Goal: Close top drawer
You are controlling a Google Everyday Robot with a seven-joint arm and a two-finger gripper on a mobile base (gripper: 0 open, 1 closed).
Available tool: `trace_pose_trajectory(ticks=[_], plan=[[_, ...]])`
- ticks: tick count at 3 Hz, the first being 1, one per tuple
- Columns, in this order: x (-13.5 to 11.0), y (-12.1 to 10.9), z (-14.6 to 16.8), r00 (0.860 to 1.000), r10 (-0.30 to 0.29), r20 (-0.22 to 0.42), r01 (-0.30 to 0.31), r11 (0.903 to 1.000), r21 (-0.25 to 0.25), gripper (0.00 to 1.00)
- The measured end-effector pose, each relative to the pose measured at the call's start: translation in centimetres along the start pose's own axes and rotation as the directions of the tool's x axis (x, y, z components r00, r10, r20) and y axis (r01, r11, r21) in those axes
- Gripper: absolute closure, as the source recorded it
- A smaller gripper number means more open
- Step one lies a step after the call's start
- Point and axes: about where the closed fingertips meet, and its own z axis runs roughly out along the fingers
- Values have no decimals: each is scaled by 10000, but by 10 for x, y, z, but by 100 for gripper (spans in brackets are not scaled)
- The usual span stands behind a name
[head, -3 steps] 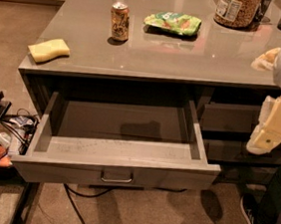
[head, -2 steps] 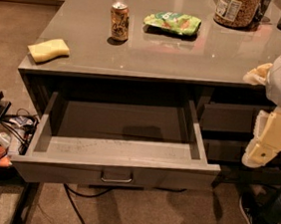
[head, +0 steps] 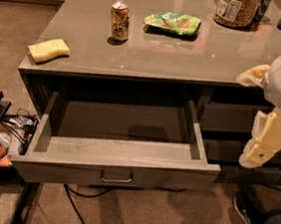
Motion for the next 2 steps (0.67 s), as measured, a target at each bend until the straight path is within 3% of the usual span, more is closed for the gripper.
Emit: trace_pose_trajectory(ticks=[1, 2], plan=[[-3, 5, 5, 9801, -614, 1889, 764, 9944, -735, 0], [-23, 9, 3, 9564, -1001, 2745, 1254, 9892, -760, 0]])
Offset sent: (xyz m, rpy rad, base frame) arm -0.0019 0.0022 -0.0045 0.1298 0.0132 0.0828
